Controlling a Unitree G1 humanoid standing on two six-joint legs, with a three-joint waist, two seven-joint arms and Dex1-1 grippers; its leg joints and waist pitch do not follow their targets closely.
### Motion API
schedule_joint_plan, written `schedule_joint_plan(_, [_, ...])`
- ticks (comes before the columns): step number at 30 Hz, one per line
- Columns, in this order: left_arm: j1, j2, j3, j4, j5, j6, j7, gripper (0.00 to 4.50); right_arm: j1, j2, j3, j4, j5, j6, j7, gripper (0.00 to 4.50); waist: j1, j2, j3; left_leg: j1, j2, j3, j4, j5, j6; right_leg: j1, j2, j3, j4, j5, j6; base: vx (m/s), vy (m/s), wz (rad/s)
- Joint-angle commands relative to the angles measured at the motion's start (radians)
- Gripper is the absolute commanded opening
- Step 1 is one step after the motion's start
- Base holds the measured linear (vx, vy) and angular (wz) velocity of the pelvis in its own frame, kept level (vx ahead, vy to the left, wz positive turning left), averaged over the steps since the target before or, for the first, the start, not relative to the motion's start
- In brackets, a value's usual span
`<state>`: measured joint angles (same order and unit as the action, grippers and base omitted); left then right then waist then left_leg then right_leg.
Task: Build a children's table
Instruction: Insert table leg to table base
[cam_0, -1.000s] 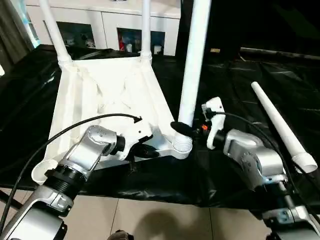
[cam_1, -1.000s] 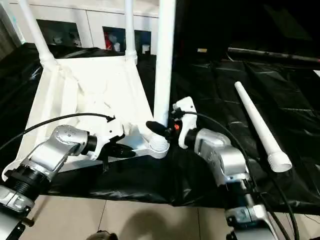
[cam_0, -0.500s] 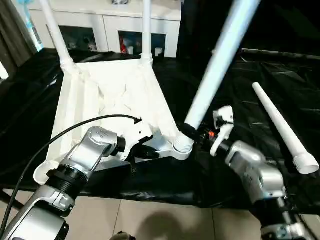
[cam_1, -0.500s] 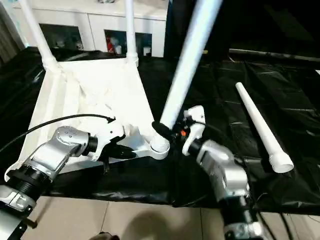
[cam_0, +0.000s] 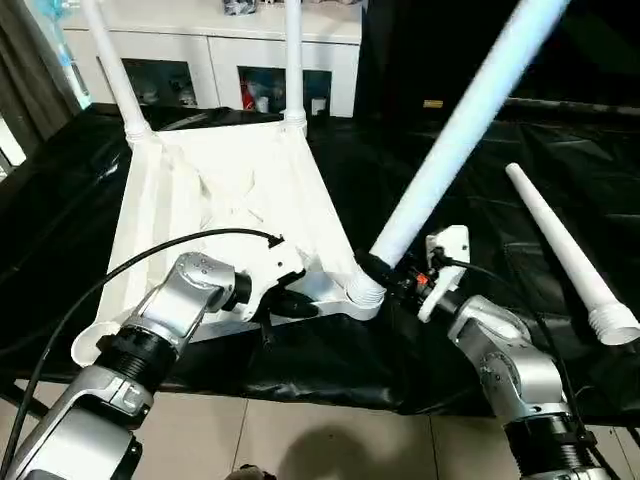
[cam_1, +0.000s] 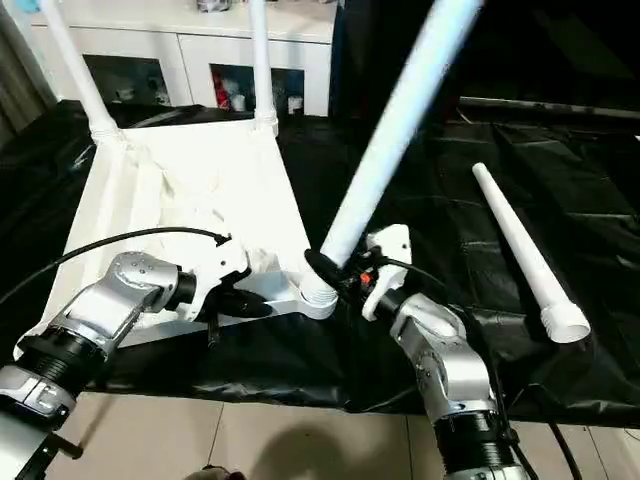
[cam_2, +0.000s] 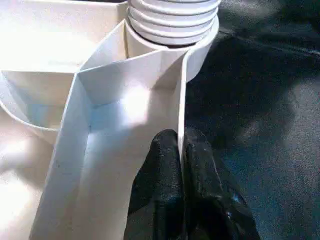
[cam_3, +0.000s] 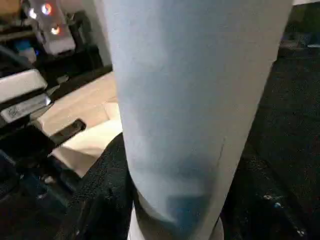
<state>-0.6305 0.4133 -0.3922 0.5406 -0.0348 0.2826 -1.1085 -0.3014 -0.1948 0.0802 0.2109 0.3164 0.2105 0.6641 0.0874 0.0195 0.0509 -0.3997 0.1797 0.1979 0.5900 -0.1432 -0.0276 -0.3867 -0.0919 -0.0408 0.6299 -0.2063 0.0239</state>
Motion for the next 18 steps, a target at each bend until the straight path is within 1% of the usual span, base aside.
schedule_joint_plan(1, [-0.039, 0.016, 0.020, 0.015, 0.029, -0.003, 0.023, 0.00, 0.016, -0.027, 0.051, 0.044, -0.063, 0.071, 0.016, 1.89, -0.002, 0.007, -0.053, 0.044, 0.048, -0.040, -0.090, -0.519, -0.091, 0.004, -0.061, 0.037, -0.108, -0.422, -0.171, 0.000, 0.000, 0.00])
schedule_joint_plan(2, [-0.038, 0.016, 0.019, 0.014, 0.030, -0.005, 0.025, 0.00, 0.008, -0.028, 0.054, 0.047, -0.063, 0.076, 0.020, 1.89, -0.002, 0.009, -0.053, 0.045, 0.049, -0.041, -0.090, -0.523, -0.092, 0.002, -0.062, 0.037, -0.109, -0.433, -0.170, 0.000, 0.000, 0.00])
schedule_joint_plan(3, [-0.036, 0.016, 0.019, 0.013, 0.031, -0.005, 0.027, 0.00, 0.000, -0.029, 0.057, 0.053, -0.061, 0.079, 0.024, 1.89, -0.004, -0.004, -0.052, 0.043, 0.049, -0.041, -0.090, -0.527, -0.089, 0.001, -0.064, 0.037, -0.112, -0.457, -0.162, 0.000, 0.000, 0.00])
schedule_joint_plan(4, [-0.035, 0.015, 0.018, 0.012, 0.032, -0.006, 0.028, 0.00, -0.007, -0.031, 0.060, 0.059, -0.060, 0.080, 0.027, 1.89, -0.002, 0.000, -0.052, 0.043, 0.049, -0.043, -0.089, -0.527, -0.089, 0.001, -0.066, 0.037, -0.111, -0.467, -0.160, 0.000, 0.000, 0.00])
schedule_joint_plan(5, [-0.032, 0.015, 0.018, 0.008, 0.032, -0.007, 0.029, 0.00, -0.013, -0.034, 0.065, 0.068, -0.062, 0.086, 0.034, 1.89, -0.004, -0.011, -0.052, 0.042, 0.049, -0.041, -0.090, -0.521, -0.086, 0.000, -0.065, 0.037, -0.114, -0.475, -0.154, 0.000, 0.000, 0.00])
schedule_joint_plan(6, [-0.030, 0.016, 0.018, 0.005, 0.032, -0.007, 0.029, 0.00, -0.017, -0.036, 0.068, 0.073, -0.063, 0.091, 0.038, 1.89, -0.002, -0.005, -0.052, 0.042, 0.050, -0.042, -0.090, -0.514, -0.084, -0.001, -0.066, 0.038, -0.113, -0.475, -0.153, 0.000, 0.000, 0.00])
schedule_joint_plan(7, [-0.027, 0.016, 0.018, 0.002, 0.033, -0.008, 0.030, 0.00, -0.021, -0.039, 0.072, 0.080, -0.066, 0.092, 0.045, 1.89, -0.003, -0.007, -0.052, 0.042, 0.050, -0.042, -0.090, -0.512, -0.083, -0.002, -0.066, 0.038, -0.113, -0.474, -0.153, 0.000, 0.000, 0.00])
schedule_joint_plan(8, [-0.022, 0.017, 0.018, -0.002, 0.032, -0.013, 0.030, 0.00, -0.031, -0.043, 0.081, 0.100, -0.074, 0.089, 0.057, 1.89, -0.003, -0.005, -0.052, 0.042, 0.051, -0.043, -0.091, -0.517, -0.085, -0.003, -0.065, 0.037, -0.113, -0.471, -0.154, 0.000, 0.000, 0.00])
schedule_joint_plan(9, [-0.021, 0.017, 0.018, -0.003, 0.032, -0.014, 0.030, 0.00, -0.032, -0.044, 0.082, 0.102, -0.074, 0.089, 0.059, 1.89, -0.004, -0.009, -0.051, 0.041, 0.051, -0.043, -0.092, -0.522, -0.086, -0.002, -0.065, 0.036, -0.113, -0.474, -0.152, 0.000, 0.000, 0.00])
schedule_joint_plan(12, [-0.010, 0.015, 0.020, -0.008, 0.027, -0.049, 0.012, 0.00, -0.050, -0.049, 0.094, 0.137, -0.072, 0.091, 0.091, 1.89, -0.006, -0.011, -0.051, 0.042, 0.050, -0.043, -0.093, -0.529, -0.088, -0.003, -0.065, 0.036, -0.115, -0.480, -0.146, 0.000, 0.000, 0.00])
schedule_joint_plan(13, [-0.009, 0.015, 0.021, -0.010, 0.025, -0.053, 0.006, 0.00, -0.055, -0.050, 0.096, 0.146, -0.073, 0.091, 0.099, 1.89, -0.005, -0.010, -0.051, 0.042, 0.050, -0.043, -0.093, -0.529, -0.088, -0.004, -0.065, 0.036, -0.115, -0.480, -0.145, 0.000, 0.000, 0.00])
schedule_joint_plan(15, [-0.004, 0.015, 0.019, -0.018, 0.019, -0.068, -0.012, 0.00, -0.072, -0.058, 0.109, 0.187, -0.091, 0.077, 0.129, 1.89, -0.006, -0.013, -0.051, 0.042, 0.051, -0.043, -0.094, -0.532, -0.088, -0.004, -0.065, 0.036, -0.116, -0.472, -0.146, 0.000, 0.000, 0.00])
schedule_joint_plan(17, [-0.002, 0.019, 0.009, -0.027, 0.019, -0.075, -0.033, 0.00, -0.096, -0.070, 0.127, 0.235, -0.111, 0.052, 0.164, 1.89, -0.008, -0.010, -0.053, 0.043, 0.051, -0.042, -0.094, -0.532, -0.090, -0.003, -0.064, 0.036, -0.114, -0.451, -0.154, 0.000, 0.000, 0.00])
schedule_joint_plan(18, [-0.002, 0.021, 0.005, -0.031, 0.020, -0.078, -0.039, 0.00, -0.105, -0.075, 0.134, 0.251, -0.118, 0.044, 0.176, 1.89, -0.009, -0.011, -0.054, 0.042, 0.051, -0.042, -0.094, -0.524, -0.089, -0.001, -0.063, 0.035, -0.111, -0.427, -0.162, 0.000, 0.000, 0.00])
